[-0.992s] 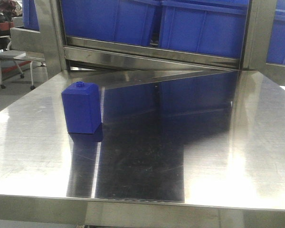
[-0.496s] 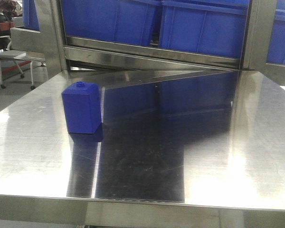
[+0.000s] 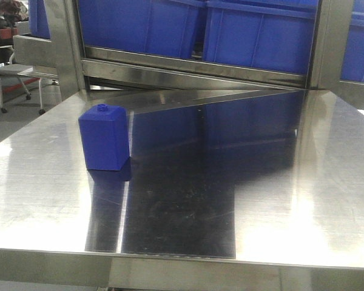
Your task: Pick and sort blue part to right shelf
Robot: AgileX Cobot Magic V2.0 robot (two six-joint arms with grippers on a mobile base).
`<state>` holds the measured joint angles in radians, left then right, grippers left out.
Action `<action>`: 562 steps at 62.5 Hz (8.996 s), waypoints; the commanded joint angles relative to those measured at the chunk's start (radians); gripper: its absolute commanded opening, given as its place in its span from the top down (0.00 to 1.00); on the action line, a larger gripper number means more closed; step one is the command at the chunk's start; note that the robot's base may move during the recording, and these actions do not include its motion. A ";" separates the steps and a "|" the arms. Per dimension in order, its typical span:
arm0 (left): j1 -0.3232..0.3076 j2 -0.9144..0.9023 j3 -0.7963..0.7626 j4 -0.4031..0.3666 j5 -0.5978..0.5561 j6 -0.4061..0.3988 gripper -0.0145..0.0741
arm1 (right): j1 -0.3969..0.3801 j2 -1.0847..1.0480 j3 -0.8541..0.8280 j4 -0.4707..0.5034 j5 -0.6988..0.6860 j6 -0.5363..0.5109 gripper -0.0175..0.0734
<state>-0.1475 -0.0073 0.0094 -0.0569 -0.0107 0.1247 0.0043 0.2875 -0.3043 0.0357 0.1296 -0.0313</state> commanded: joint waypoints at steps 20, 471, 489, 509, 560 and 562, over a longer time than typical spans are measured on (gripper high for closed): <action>-0.001 -0.015 -0.065 -0.069 0.033 -0.007 0.68 | -0.006 0.006 -0.031 -0.007 -0.098 -0.010 0.47; 0.098 0.143 -0.480 -0.061 0.470 -0.054 0.46 | -0.006 0.006 -0.031 -0.007 -0.098 -0.010 0.47; 0.098 0.143 -0.480 -0.061 0.470 -0.054 0.46 | -0.006 0.006 -0.031 -0.007 -0.098 -0.010 0.47; 0.098 0.143 -0.480 -0.061 0.470 -0.054 0.46 | -0.006 0.006 -0.031 -0.007 -0.098 -0.010 0.47; 0.098 0.143 -0.480 -0.061 0.470 -0.054 0.46 | -0.006 0.006 -0.031 -0.007 -0.098 -0.010 0.47; 0.098 0.143 -0.480 -0.061 0.470 -0.054 0.46 | -0.006 0.006 -0.031 -0.007 -0.098 -0.010 0.47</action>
<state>-0.0504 0.1245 -0.4445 -0.1105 0.5499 0.0770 0.0043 0.2875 -0.3043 0.0357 0.1296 -0.0330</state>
